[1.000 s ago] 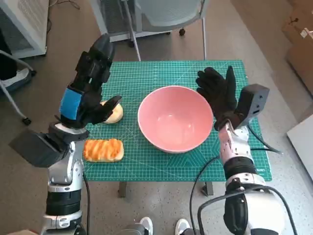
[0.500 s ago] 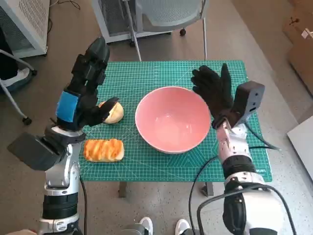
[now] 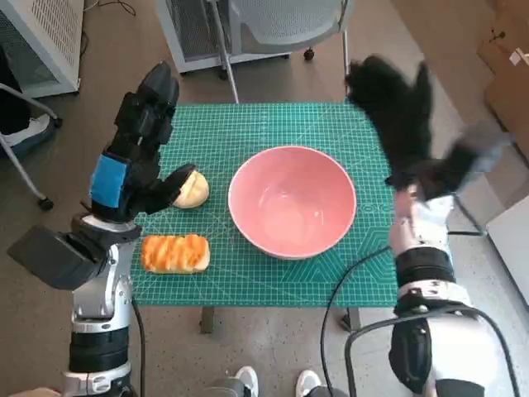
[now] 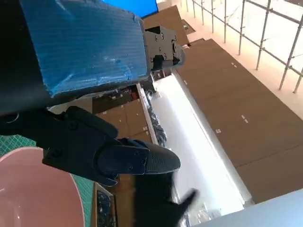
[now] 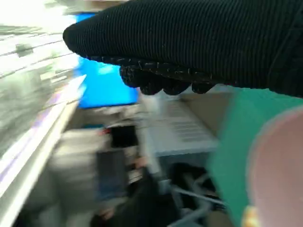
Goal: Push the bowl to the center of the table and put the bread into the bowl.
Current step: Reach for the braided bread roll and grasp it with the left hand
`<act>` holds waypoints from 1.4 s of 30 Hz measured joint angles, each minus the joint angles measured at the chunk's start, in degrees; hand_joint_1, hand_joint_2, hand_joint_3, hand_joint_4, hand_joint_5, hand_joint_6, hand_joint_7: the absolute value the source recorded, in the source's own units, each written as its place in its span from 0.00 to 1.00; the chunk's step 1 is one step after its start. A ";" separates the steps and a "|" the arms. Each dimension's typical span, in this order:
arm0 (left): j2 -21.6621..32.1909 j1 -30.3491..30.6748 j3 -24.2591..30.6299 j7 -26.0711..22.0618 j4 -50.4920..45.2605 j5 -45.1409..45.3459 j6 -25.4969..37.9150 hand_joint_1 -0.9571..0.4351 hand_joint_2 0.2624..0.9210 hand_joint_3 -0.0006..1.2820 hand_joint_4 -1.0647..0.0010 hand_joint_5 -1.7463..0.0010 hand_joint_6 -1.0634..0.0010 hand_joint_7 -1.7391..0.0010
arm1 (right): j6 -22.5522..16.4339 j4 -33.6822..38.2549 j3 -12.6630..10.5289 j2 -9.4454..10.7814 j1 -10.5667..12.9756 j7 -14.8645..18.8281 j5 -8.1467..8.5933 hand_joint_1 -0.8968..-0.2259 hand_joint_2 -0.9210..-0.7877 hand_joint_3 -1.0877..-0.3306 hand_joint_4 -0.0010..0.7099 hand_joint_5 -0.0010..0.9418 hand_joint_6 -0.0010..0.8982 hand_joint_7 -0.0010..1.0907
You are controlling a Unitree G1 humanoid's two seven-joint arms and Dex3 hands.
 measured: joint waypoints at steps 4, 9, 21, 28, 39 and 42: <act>0.00 -0.13 -0.16 0.09 0.00 0.01 -0.01 0.25 1.00 0.22 1.00 1.00 1.00 0.81 | -3.70 -3.25 -0.97 -0.02 0.23 7.24 3.93 0.40 0.00 0.49 0.43 0.01 0.46 0.02; 0.00 -0.63 -0.35 -0.24 0.02 0.01 -0.17 0.26 1.00 0.22 1.00 1.00 1.00 0.81 | -5.80 -7.93 -1.47 -0.02 1.38 14.54 7.98 0.41 0.00 0.51 0.44 0.01 0.46 0.02; 2.54 0.48 -0.52 -2.34 -2.97 2.06 -0.43 0.28 1.00 0.19 0.99 1.00 1.00 0.81 | -6.35 -16.52 -0.44 0.01 6.41 18.48 11.19 0.38 0.00 0.51 0.44 0.00 0.46 0.01; 9.23 4.75 0.20 -3.42 -10.04 7.54 -0.05 0.28 0.99 0.17 0.97 0.99 1.00 0.80 | -7.05 -16.47 0.10 -0.14 6.94 18.08 11.10 0.38 0.00 0.51 0.43 0.00 0.46 0.01; 16.35 15.29 4.29 -3.44 -17.90 16.31 0.35 0.32 0.84 0.07 0.94 0.98 1.00 0.76 | -7.44 -15.47 0.62 -0.60 6.96 16.28 10.53 0.39 0.00 0.52 0.44 0.00 0.46 0.01; 18.08 17.87 5.27 -3.48 -20.38 18.93 2.08 0.34 0.79 0.05 0.93 0.98 1.00 0.75 | -7.44 -15.25 0.81 -0.64 6.96 15.84 10.53 0.39 0.00 0.53 0.44 0.00 0.47 0.01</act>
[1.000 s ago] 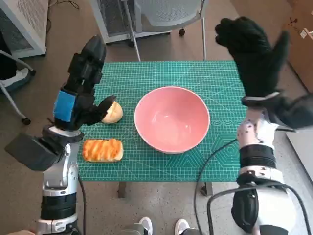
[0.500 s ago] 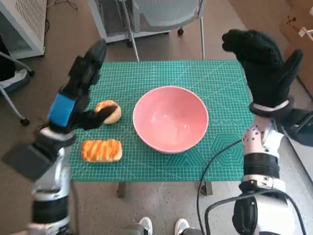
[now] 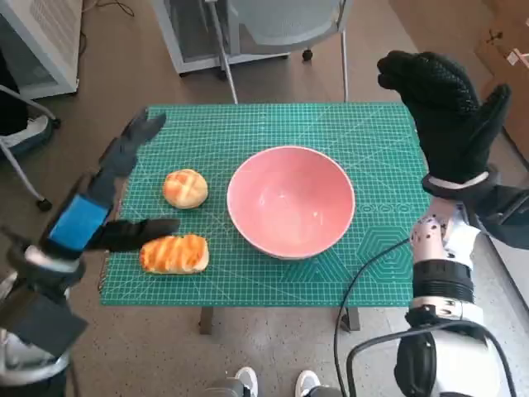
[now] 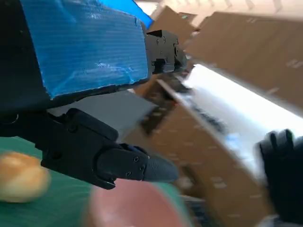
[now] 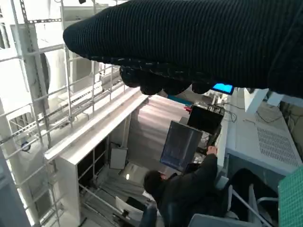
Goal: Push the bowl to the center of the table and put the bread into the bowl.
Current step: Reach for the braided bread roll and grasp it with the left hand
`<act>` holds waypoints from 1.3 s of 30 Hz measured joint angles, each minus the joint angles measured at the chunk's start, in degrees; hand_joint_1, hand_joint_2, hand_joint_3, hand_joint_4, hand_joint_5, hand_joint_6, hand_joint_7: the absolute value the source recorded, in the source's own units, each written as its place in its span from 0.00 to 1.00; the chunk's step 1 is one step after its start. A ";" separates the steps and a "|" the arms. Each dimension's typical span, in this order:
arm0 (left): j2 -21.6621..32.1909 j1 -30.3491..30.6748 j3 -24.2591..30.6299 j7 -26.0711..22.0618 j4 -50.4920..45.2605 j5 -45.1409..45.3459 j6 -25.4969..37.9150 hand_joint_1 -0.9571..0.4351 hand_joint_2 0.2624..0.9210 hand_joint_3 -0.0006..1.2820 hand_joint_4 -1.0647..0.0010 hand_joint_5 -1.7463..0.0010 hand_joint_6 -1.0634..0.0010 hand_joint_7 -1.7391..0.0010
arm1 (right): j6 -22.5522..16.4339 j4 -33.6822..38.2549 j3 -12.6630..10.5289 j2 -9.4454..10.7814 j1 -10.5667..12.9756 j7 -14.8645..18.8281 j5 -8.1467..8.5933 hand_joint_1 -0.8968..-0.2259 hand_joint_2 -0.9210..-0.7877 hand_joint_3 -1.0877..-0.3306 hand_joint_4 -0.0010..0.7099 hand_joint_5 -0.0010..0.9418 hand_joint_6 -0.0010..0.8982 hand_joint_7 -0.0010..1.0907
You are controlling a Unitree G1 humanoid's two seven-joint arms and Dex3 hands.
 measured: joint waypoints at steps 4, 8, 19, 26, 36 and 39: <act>1.96 3.33 0.83 -1.03 -3.73 3.10 4.24 0.37 0.76 0.03 0.92 0.98 0.99 0.74 | 0.03 0.53 0.21 0.00 -0.01 -0.16 0.03 0.39 0.00 0.53 0.44 0.00 0.47 0.01; 3.24 5.85 0.74 -2.43 -6.64 6.12 8.38 0.39 0.75 0.02 0.91 0.99 0.98 0.74 | 0.21 1.33 0.31 0.06 -0.08 -0.16 0.10 0.39 0.00 0.54 0.44 0.00 0.47 0.01; 4.23 8.90 -3.02 -3.11 -6.00 13.09 10.07 0.44 0.75 0.00 0.87 1.00 0.81 0.88 | 1.03 3.39 0.50 1.27 -0.97 -0.13 0.18 0.37 0.00 0.54 0.45 0.00 0.46 0.00; 4.43 9.11 -5.36 -2.42 -1.52 15.71 6.95 0.45 0.75 0.00 0.86 1.00 0.75 0.92 | 1.08 3.99 0.71 1.35 -1.45 0.06 0.15 0.37 0.00 0.54 0.46 0.01 0.46 0.00; 4.70 9.08 -8.63 -2.02 3.97 17.69 4.03 0.45 0.75 0.00 0.85 1.00 0.72 0.96 | 1.97 3.96 0.81 1.32 -1.46 0.61 0.18 0.35 0.00 0.54 0.47 0.01 0.46 0.00; 4.71 8.82 -9.79 -1.98 5.96 18.21 3.72 0.46 0.76 0.00 0.85 1.00 0.72 0.96 | 1.98 3.92 0.81 1.31 -1.46 0.68 0.18 0.35 0.00 0.54 0.47 0.01 0.46 0.00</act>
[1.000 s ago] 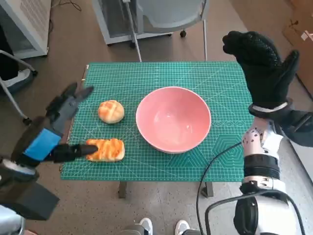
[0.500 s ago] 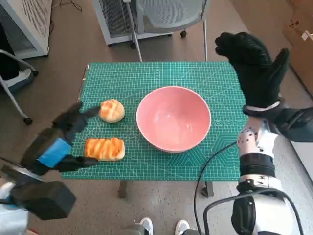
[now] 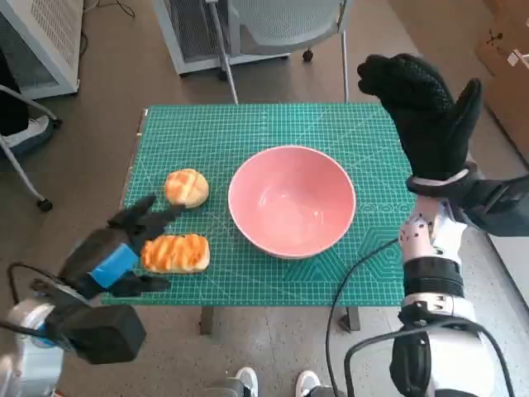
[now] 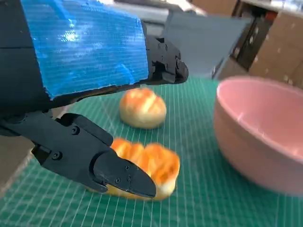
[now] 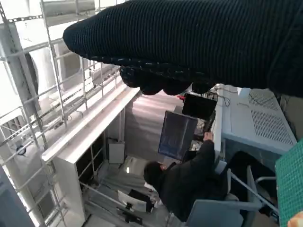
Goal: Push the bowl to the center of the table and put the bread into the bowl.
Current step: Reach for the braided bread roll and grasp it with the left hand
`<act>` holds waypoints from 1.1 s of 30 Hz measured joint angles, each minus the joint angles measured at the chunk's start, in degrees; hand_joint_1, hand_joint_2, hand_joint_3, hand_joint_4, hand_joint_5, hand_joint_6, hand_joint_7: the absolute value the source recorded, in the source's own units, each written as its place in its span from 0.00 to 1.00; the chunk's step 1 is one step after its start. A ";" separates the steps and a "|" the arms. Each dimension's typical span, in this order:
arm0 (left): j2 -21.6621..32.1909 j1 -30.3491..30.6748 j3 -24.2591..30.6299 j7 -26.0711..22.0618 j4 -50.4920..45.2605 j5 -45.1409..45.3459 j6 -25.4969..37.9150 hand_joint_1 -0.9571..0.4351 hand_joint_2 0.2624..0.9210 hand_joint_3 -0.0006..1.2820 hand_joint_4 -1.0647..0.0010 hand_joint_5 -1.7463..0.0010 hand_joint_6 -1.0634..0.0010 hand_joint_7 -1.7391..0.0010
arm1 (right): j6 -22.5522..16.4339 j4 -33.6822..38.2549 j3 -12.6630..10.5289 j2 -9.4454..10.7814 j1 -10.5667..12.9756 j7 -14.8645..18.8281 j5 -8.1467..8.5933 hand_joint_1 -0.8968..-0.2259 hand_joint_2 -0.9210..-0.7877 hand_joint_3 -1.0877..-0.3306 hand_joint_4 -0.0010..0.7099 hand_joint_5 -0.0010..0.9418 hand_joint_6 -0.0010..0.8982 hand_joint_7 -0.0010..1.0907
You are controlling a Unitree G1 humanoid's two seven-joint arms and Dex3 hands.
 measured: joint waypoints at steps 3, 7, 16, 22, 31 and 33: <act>0.00 -0.73 -1.45 0.16 2.52 0.96 -0.43 0.47 0.75 0.00 0.84 1.00 0.71 0.97 | 0.00 -0.15 -0.02 -0.03 0.00 0.11 0.02 0.35 0.00 0.54 0.47 0.01 0.46 0.00; 0.00 -1.96 -3.29 0.70 5.69 1.88 -1.27 0.47 0.76 0.00 0.83 0.99 0.71 0.97 | 0.00 -0.31 -0.08 -0.06 0.00 0.43 0.10 0.35 0.00 0.54 0.47 0.00 0.46 0.00; 0.01 -5.43 -6.66 1.66 11.89 4.20 -1.76 0.50 0.79 0.00 0.71 0.98 0.63 0.98 | -0.36 -0.80 -0.22 -0.15 0.01 0.64 0.16 0.36 0.00 0.54 0.46 0.00 0.46 0.00; 0.01 -7.48 -8.38 1.54 15.37 4.22 -0.82 0.58 0.83 0.01 0.54 0.98 0.50 0.97 | -0.34 -1.39 -0.35 -0.20 0.03 0.64 0.21 0.36 0.00 0.54 0.47 0.00 0.46 0.00; 0.42 -11.10 -11.48 3.85 19.57 8.37 -0.43 0.56 0.98 0.08 0.24 0.83 0.40 0.48 | 0.02 -2.20 -0.39 -0.20 0.20 0.62 0.44 0.37 0.00 0.54 0.46 0.00 0.46 0.00; 0.64 -11.43 -11.88 4.95 20.15 9.06 -0.96 0.63 0.99 0.09 0.34 0.51 0.44 0.38 | 0.13 -2.26 -0.40 -0.20 0.30 0.62 0.44 0.38 0.00 0.54 0.45 0.00 0.47 0.00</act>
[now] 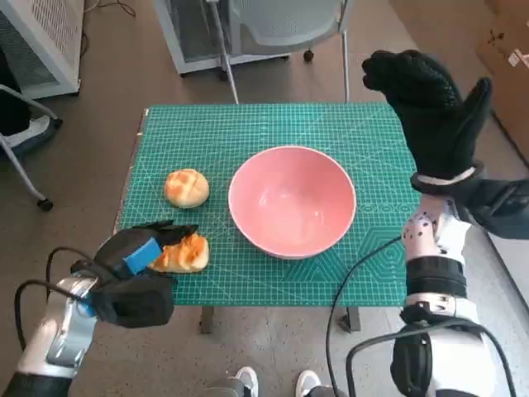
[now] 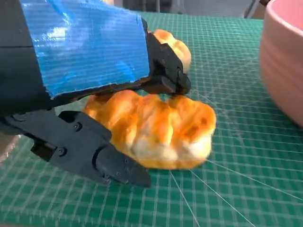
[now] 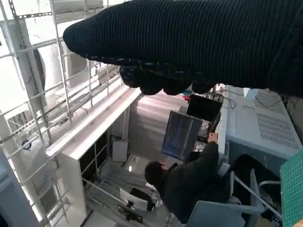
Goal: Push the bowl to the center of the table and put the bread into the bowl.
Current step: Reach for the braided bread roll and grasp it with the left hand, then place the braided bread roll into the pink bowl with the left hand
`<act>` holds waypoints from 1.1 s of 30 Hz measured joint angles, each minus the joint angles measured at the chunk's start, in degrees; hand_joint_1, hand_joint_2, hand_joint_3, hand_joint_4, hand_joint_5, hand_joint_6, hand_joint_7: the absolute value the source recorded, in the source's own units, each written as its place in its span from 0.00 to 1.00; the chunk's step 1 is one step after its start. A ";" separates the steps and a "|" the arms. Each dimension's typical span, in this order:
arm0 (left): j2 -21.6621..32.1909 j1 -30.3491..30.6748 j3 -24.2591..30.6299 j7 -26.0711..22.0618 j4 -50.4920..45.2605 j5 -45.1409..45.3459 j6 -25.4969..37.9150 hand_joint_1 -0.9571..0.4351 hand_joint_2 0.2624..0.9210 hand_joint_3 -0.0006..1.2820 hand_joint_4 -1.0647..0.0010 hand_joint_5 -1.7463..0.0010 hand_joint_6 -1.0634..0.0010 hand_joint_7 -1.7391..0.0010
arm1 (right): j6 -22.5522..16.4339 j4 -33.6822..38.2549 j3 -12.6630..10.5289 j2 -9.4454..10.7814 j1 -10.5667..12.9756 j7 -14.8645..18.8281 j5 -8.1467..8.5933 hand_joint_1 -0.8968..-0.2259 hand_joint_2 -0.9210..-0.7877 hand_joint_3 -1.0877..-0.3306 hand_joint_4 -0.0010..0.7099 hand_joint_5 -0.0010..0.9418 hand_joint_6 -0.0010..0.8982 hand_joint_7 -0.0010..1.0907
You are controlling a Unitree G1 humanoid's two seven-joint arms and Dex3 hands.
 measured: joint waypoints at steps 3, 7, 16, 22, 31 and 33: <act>0.43 -0.08 -0.14 0.94 0.19 0.42 -0.89 0.67 1.00 0.08 0.38 0.35 0.44 0.36 | 0.04 -0.15 -0.07 -0.02 0.24 0.00 0.05 0.38 0.00 0.54 0.45 0.00 0.47 0.01; 1.40 -0.01 0.07 1.01 -0.61 0.27 -1.61 0.69 1.00 0.08 0.39 0.28 0.43 0.36 | 0.06 -0.47 -0.07 -0.02 0.54 -0.01 0.06 0.38 0.00 0.54 0.45 0.00 0.48 0.01; 1.94 2.33 3.31 -3.07 -8.21 -3.53 1.07 0.69 1.00 0.08 0.40 0.25 0.42 0.37 | 0.14 -0.93 -0.19 -0.04 0.88 0.00 0.52 0.39 0.00 0.54 0.45 0.00 0.48 0.01; 2.28 3.54 7.88 -5.22 -17.89 -7.04 2.77 0.69 1.00 0.05 0.36 0.29 0.40 0.39 | 0.08 -0.91 -0.20 -0.08 0.90 0.00 0.54 0.39 0.00 0.54 0.45 0.00 0.48 0.00; 2.79 0.37 13.39 -5.92 -27.13 -12.47 2.09 0.69 1.00 0.02 0.29 0.32 0.35 0.43 | 0.04 -0.57 -0.23 -0.38 0.89 0.00 0.54 0.40 0.00 0.54 0.45 0.00 0.47 0.00; 2.78 -1.94 13.60 -5.92 -27.81 -12.88 2.05 0.69 1.00 0.01 0.29 0.33 0.35 0.42 | 0.05 -0.57 -0.20 -0.40 0.88 0.00 0.54 0.40 0.00 0.54 0.45 0.00 0.47 0.00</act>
